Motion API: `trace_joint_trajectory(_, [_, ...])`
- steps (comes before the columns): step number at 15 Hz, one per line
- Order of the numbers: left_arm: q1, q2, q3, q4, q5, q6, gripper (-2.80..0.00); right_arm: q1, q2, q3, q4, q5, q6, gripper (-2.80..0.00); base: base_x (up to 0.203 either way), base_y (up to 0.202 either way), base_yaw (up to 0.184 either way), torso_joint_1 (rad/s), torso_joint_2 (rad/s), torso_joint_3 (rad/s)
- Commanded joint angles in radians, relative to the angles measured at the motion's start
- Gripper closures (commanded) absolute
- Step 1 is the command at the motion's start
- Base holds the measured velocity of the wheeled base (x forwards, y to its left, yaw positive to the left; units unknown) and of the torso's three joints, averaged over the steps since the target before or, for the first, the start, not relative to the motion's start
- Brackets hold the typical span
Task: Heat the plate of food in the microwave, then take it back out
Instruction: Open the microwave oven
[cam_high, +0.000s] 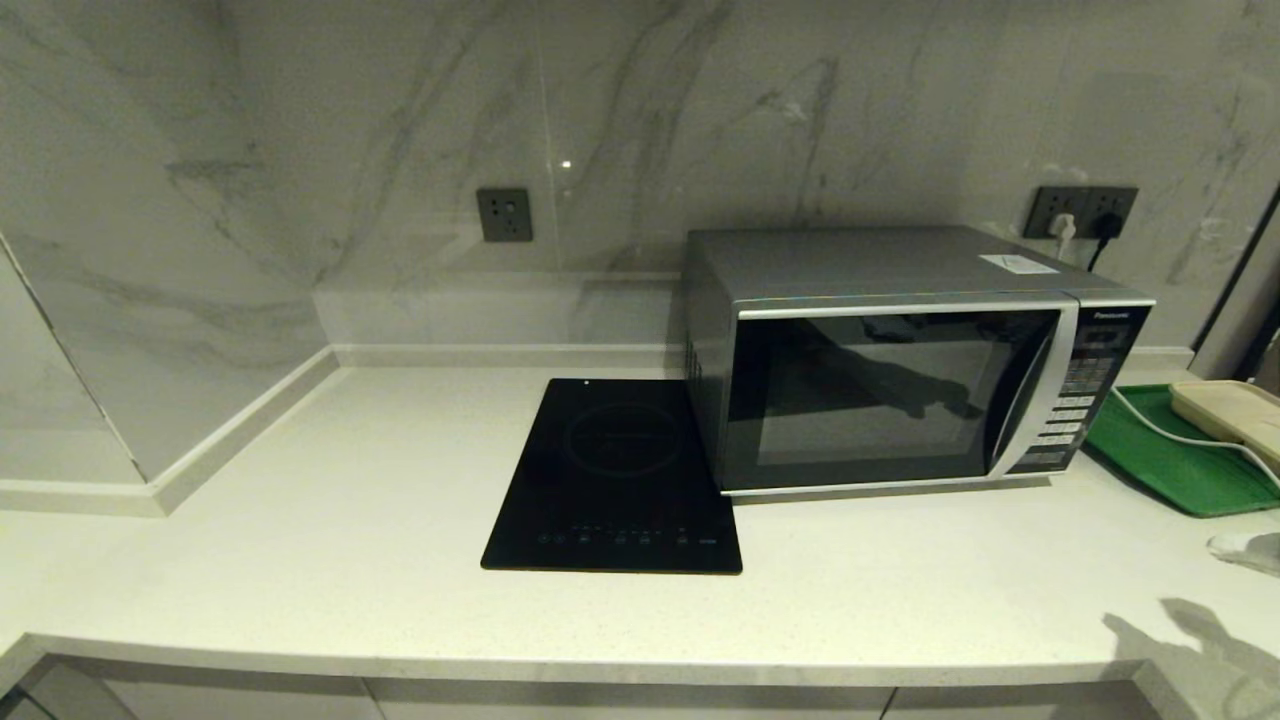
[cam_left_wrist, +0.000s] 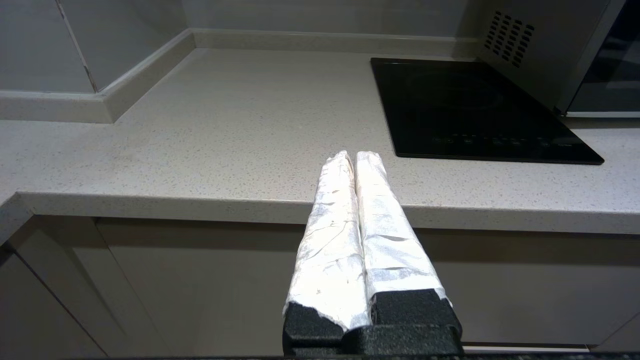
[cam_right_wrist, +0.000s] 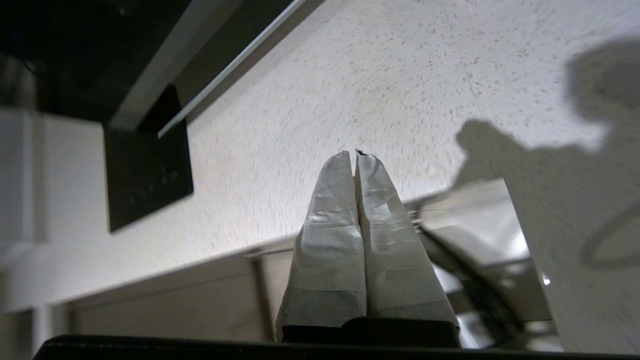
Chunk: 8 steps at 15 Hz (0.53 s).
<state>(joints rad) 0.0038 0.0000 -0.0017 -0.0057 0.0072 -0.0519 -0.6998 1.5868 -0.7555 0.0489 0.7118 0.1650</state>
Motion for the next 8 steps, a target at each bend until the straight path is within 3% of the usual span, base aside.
trace_joint_trajectory(1, [0.001,0.000,0.000,0.000,0.000,0.000,0.00,-0.016,-0.360,-0.069,0.272,-0.014,-0.104,0.00,0.000,0.000,0.000,0.000,0.00,0.000])
trace_joint_trajectory(3, [0.001,0.000,0.000,0.000,0.000,0.000,0.00,-0.023,-0.540,-0.271,0.648,-0.041,-0.184,0.00,0.000,0.000,0.000,0.000,0.00,0.000])
trace_joint_trajectory(8, [0.001,0.000,0.000,0.000,0.000,0.000,0.00,0.009,-0.814,-0.573,1.255,-0.088,-0.298,0.00,0.000,0.000,0.000,0.000,0.00,0.000])
